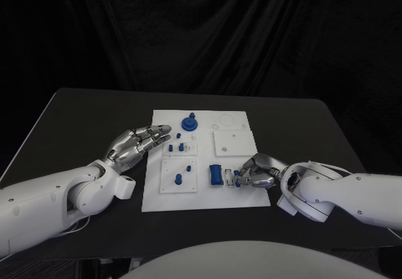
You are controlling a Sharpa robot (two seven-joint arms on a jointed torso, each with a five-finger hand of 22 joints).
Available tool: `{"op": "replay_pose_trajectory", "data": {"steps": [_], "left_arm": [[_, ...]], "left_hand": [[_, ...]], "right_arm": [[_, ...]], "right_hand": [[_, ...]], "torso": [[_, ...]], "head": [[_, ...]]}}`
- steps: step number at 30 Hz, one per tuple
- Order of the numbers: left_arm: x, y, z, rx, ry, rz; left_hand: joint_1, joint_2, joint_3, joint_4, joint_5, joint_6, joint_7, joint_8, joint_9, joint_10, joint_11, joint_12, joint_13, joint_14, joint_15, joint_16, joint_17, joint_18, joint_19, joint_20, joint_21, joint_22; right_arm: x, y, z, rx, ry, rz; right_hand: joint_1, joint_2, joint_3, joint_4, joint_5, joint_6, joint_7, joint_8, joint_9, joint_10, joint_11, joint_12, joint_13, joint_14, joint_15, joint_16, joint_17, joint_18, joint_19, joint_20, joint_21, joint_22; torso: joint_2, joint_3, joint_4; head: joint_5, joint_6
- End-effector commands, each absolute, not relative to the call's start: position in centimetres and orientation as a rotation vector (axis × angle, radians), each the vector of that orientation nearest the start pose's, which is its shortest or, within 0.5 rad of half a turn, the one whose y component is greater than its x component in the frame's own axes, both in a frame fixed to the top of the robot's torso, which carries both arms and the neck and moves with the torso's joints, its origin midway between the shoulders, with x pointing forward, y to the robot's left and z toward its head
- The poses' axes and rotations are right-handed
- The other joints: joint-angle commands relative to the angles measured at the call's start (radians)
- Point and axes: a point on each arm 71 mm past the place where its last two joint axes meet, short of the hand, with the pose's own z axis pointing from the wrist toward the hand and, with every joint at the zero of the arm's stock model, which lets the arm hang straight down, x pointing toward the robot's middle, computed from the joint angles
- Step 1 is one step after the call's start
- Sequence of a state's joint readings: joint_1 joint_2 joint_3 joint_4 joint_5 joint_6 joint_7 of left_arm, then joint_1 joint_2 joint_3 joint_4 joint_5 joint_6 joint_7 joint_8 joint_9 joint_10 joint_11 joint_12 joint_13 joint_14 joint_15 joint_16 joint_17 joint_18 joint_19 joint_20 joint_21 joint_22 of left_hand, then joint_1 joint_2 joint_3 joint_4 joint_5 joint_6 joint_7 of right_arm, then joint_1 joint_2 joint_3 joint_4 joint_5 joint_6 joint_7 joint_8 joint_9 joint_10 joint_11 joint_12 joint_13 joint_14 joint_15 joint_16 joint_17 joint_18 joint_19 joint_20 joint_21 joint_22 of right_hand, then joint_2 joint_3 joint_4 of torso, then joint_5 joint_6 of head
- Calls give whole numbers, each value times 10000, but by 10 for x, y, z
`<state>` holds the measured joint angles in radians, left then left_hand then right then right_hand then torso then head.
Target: Assemble the parts on the task board
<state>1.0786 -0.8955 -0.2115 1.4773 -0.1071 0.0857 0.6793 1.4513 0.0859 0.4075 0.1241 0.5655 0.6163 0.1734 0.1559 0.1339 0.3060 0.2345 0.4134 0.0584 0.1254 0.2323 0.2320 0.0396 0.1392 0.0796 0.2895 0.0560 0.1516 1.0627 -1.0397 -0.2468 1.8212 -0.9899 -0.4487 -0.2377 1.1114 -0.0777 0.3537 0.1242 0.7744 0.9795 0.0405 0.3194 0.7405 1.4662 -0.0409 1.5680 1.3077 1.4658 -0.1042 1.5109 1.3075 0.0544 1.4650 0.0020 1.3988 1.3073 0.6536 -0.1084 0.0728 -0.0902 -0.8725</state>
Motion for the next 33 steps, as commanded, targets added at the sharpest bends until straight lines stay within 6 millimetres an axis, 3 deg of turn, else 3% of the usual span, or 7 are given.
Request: {"op": "replay_pose_trajectory", "data": {"steps": [1, 13, 29, 33], "left_arm": [[428, 230, -270, -9677, 15127, -19183], [429, 229, -271, -9705, 15221, -19219], [428, 228, -273, -9753, 15322, -19249], [428, 228, -273, -9762, 15346, -19265]], "left_hand": [[-47, 39, 76, -4, -10, 38, 482, 46, 9, 26, 55, 48, 16, 59, 41, 51, 9, -141, 70, 11, 35, -5], [-58, 45, 84, 6, -26, 34, 493, 44, 8, 32, 62, 53, 16, 55, 49, 46, 7, -152, 67, 9, 32, -14], [-65, 51, 87, 13, -37, 35, 497, 45, 8, 42, 68, 65, 17, 56, 54, 51, 7, -157, 66, 9, 31, -16], [-70, 53, 89, 19, -47, 35, 499, 45, 8, 43, 73, 64, 17, 58, 58, 55, 8, -161, 66, 8, 31, -17]], "right_arm": [[360, -227, -293, 5069, 20882, 7428], [366, -222, -297, 3663, 20983, 6890], [369, -217, -297, 3483, 20776, 6909], [369, -217, -297, 3490, 20794, 6878]], "right_hand": [[-93, 13, 308, -287, -113, -65, 34, -44, -15, 1046, 92, 28, 2631, 790, 83, 27, 1090, -109, 531, 89, 8, 2060], [-412, 133, 72, -214, -1231, -99, 44, -94, -162, 1046, 113, 28, 2631, 774, 109, 20, 1050, -102, 508, 127, 2, 2049], [-425, 237, 70, -203, -1400, -21, 26, -51, -177, 1046, 99, 28, 2631, 771, 100, 18, 1039, -98, 503, 125, -4, 2046], [-607, 313, -70, -54, -2187, 5, 10, -25, -215, 1046, 87, 28, 2631, 763, 92, 6, 1000, -93, 491, 118, -21, 2037]], "torso": [[2, -8, -11], [-4, -15, -19], [-11, -6, -14], [2, -4, -18]], "head": [[-6, -2], [3, -2], [16, -2], [37, -2]]}}
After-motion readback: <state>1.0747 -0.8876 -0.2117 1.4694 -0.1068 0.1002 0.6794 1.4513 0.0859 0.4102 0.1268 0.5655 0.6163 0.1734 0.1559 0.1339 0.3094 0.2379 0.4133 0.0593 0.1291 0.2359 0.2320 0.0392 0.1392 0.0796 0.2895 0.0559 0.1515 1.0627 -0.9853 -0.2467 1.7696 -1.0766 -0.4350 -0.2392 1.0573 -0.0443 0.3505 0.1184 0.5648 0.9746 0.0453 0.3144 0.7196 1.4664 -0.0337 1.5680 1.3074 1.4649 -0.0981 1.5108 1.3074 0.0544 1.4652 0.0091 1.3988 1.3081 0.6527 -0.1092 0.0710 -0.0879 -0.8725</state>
